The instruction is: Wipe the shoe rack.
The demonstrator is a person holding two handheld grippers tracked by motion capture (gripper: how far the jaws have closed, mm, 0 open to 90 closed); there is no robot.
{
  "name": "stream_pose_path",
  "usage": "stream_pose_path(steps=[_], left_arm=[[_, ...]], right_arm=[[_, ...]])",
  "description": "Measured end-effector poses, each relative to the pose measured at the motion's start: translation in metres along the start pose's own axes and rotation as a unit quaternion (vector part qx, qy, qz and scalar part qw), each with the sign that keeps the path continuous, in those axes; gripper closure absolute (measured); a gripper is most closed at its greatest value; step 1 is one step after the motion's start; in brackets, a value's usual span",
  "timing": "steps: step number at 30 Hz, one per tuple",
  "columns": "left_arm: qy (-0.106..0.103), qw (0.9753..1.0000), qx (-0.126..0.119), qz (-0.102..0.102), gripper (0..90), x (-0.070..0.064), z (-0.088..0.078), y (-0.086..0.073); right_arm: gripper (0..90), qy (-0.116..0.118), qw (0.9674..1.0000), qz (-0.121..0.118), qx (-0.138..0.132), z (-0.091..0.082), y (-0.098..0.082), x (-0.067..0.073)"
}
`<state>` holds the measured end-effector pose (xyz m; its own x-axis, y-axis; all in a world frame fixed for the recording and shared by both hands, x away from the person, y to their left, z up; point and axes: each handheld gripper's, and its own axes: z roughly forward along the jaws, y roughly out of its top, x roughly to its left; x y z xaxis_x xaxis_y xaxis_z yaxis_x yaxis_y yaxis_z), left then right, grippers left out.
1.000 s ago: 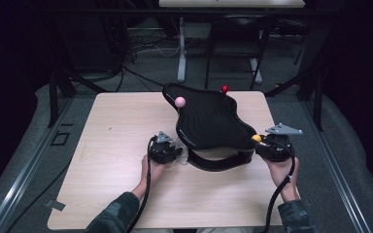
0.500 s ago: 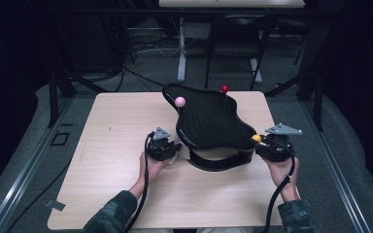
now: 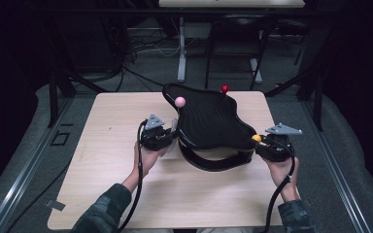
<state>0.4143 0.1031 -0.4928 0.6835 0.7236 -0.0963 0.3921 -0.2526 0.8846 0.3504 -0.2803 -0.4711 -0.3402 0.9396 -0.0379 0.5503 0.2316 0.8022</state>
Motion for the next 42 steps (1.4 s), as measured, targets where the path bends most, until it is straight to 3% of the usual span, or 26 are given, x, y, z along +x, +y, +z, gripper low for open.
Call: stream_pose_path(steps=[12, 17, 22, 29, 31, 37, 42], left_arm=[[0.003, 0.9994, -0.032, 0.014, 75.9, -0.002, -0.015, 0.025], [0.0, 0.9996, -0.024, 0.012, 75.9, -0.001, -0.014, 0.023], [-0.002, 0.9999, -0.013, 0.008, 75.9, -0.001, -0.007, 0.01], [-0.005, 0.9997, 0.024, -0.007, 75.9, -0.002, 0.013, -0.025], [-0.009, 0.9992, 0.037, -0.013, 75.8, -0.004, 0.019, -0.035], [-0.019, 0.9973, 0.071, -0.004, 75.4, -0.016, 0.04, -0.058], [-0.026, 0.9968, 0.075, -0.004, 75.2, -0.025, 0.048, -0.066]], right_arm=[[59.7, 0.001, 1.0, -0.001, 0.0, 0.0, 0.0, 0.0], [59.7, 0.001, 1.0, -0.001, 0.0, 0.0, 0.0, 0.0], [59.7, 0.002, 1.0, -0.001, 0.001, 0.0, 0.0, 0.0], [59.7, 0.002, 1.0, -0.001, 0.001, 0.0, 0.0, 0.0], [59.7, 0.002, 1.0, -0.001, 0.001, 0.0, 0.0, 0.0], [59.7, 0.002, 1.0, -0.001, 0.001, 0.0, 0.0, 0.0], [59.7, 0.002, 1.0, -0.002, 0.002, 0.0, 0.0, 0.0]])
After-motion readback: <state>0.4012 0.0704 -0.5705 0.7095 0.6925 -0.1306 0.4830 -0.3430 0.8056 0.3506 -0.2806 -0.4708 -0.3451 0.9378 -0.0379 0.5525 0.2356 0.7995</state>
